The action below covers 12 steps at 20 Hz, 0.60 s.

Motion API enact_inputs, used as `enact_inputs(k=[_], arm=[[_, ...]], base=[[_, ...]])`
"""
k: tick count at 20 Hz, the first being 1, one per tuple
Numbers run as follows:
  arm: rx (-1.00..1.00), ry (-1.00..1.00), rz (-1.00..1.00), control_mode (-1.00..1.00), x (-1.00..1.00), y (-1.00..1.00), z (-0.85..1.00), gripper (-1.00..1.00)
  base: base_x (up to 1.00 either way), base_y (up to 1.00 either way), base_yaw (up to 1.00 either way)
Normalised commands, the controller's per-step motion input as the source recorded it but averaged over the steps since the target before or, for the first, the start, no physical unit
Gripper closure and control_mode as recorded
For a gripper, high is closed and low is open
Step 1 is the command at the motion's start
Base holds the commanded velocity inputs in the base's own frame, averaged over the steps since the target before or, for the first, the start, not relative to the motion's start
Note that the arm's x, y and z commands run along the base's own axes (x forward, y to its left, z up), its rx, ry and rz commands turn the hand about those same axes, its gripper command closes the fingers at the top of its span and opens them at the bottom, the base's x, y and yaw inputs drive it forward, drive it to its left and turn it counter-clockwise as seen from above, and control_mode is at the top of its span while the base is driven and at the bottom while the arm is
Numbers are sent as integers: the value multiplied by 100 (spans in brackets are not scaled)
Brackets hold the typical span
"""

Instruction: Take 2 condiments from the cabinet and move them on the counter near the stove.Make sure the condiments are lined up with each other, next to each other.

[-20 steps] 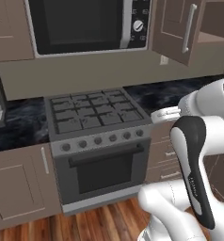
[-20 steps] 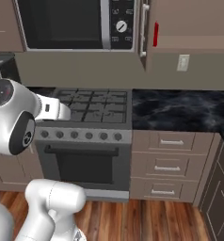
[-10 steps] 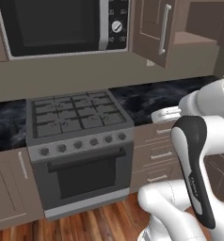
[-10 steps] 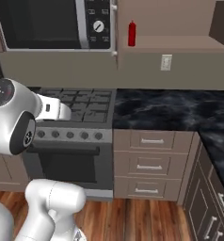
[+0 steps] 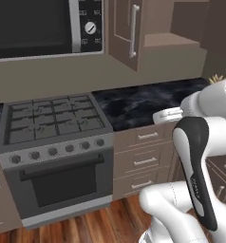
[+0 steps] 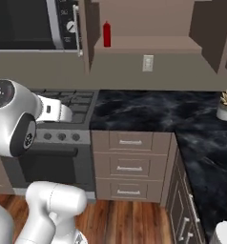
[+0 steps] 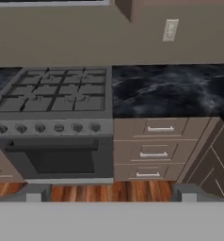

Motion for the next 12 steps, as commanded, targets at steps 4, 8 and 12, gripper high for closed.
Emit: enact_inputs(k=[4, 8, 12], arm=[[0, 0, 0, 100, 0, 0, 0, -100], [0, 0, 0, 100, 0, 0, 0, -100], [0, 0, 0, 100, 0, 0, 0, -100]], base=[[46, -38, 0], [50, -35, 0], [54, -33, 0]])
